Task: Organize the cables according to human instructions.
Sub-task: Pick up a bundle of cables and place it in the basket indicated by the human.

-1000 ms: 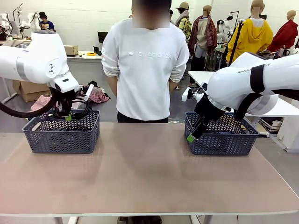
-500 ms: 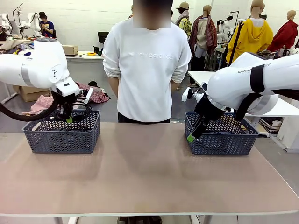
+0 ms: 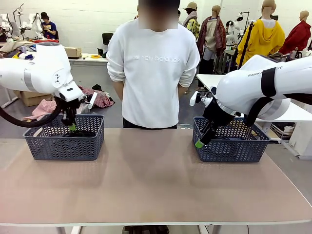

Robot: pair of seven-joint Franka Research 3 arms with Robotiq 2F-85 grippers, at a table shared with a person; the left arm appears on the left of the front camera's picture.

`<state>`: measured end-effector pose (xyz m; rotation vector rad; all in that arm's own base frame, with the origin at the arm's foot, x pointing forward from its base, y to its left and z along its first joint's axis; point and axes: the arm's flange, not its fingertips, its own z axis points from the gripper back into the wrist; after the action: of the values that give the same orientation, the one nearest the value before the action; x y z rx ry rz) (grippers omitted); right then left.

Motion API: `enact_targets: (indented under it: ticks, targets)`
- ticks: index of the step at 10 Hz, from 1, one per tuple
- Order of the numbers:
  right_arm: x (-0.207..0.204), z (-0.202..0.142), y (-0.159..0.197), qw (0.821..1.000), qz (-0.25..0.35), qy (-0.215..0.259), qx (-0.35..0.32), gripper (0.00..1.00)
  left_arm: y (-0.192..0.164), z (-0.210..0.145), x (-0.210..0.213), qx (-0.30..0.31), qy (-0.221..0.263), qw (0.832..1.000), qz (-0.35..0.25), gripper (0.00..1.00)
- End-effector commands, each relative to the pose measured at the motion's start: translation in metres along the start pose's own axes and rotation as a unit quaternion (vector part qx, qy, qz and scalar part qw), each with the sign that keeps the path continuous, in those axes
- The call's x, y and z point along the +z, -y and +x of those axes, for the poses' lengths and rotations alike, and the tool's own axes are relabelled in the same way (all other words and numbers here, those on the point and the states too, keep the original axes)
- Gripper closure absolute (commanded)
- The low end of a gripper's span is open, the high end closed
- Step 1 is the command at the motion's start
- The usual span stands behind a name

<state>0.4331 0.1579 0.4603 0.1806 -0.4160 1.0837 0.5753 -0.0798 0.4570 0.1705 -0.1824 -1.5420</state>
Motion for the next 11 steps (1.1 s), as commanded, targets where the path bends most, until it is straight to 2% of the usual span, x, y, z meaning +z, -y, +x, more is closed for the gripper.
enact_targets:
  ticks: [1, 2, 3, 4, 5, 6, 10, 11]
  targets:
    - [0.001, 0.0004, 0.0001, 1.0, -0.004, -0.002, -0.003, 0.0, -0.0047, -0.002, 0.001, 0.005, 0.018, 1.0, 0.006, 0.52]
    - [0.001, 0.0004, 0.0001, 1.0, -0.004, -0.002, -0.003, 0.0, -0.005, -0.0008, 0.0014, 0.007, 0.019, 1.0, 0.004, 0.38]
    - [0.001, 0.0004, 0.0001, 1.0, -0.004, -0.002, -0.003, 0.0, -0.0053, -0.0008, 0.0027, 0.008, 0.019, 1.0, 0.001, 0.32]
    - [0.001, 0.0004, 0.0001, 1.0, -0.004, -0.002, -0.003, 0.0, -0.0051, -0.001, 0.0041, 0.009, 0.02, 1.0, -0.002, 0.18]
    - [0.001, 0.0004, 0.0001, 1.0, -0.004, -0.002, -0.003, 0.0, -0.0048, -0.0011, 0.0042, 0.011, 0.021, 1.0, -0.007, 0.13]
    - [0.001, 0.0004, 0.0001, 1.0, -0.004, -0.002, -0.003, 0.0, -0.0045, -0.0005, 0.0046, 0.013, 0.023, 1.0, -0.01, 0.0]
    - [0.001, 0.0004, 0.0001, 1.0, -0.004, -0.002, -0.003, 0.0, -0.0091, 0.0013, -0.0031, 0.029, 0.024, 0.999, -0.015, 0.0]
    - [0.001, 0.0004, 0.0001, 1.0, -0.004, -0.002, -0.003, 0.0, -0.0006, 0.0025, 0.0008, 0.013, 0.015, 1.0, -0.011, 0.0]
